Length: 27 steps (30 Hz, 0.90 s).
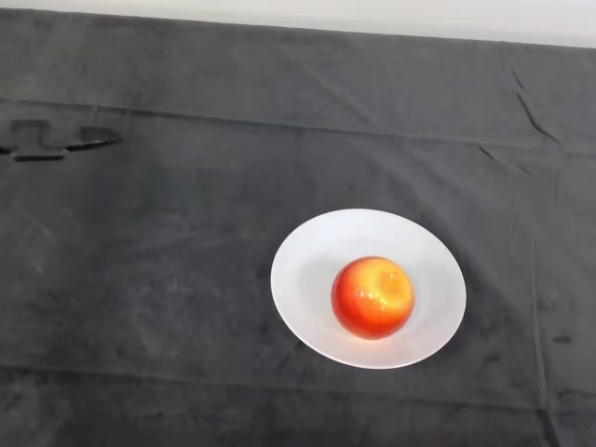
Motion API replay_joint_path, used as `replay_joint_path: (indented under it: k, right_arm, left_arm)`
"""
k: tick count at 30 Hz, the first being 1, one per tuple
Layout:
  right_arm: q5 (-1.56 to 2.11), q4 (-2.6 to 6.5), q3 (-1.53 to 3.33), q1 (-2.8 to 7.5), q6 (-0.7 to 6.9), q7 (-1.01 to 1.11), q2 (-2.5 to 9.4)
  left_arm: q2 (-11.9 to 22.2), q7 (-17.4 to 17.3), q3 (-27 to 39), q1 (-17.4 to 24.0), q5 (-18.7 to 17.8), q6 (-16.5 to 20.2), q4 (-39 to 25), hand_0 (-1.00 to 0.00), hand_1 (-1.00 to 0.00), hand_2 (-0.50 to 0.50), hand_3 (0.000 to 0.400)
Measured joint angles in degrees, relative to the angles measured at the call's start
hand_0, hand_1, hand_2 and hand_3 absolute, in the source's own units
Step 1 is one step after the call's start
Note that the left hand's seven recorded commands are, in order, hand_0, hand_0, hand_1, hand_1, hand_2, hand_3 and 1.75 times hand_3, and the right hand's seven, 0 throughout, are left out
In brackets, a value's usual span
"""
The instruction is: Move the apple to the plate
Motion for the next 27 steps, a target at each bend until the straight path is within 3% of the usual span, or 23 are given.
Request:
replay_joint_path:
  k: [9,27]
  right_arm:
    - [0.0,0.0,-0.01,0.07,-0.02,0.0,0.03]
    - [0.01,0.0,-0.02,0.09,-0.02,-0.01,0.05]
  left_arm:
    - [3.32,1.09,4.19,1.93,-0.68,-1.47,1.99,0.0,0.0,0.0,0.0]
    - [3.91,5.46,9.51,3.5,-0.6,-1.97,8.08,0.0,0.0,0.0,0.0]
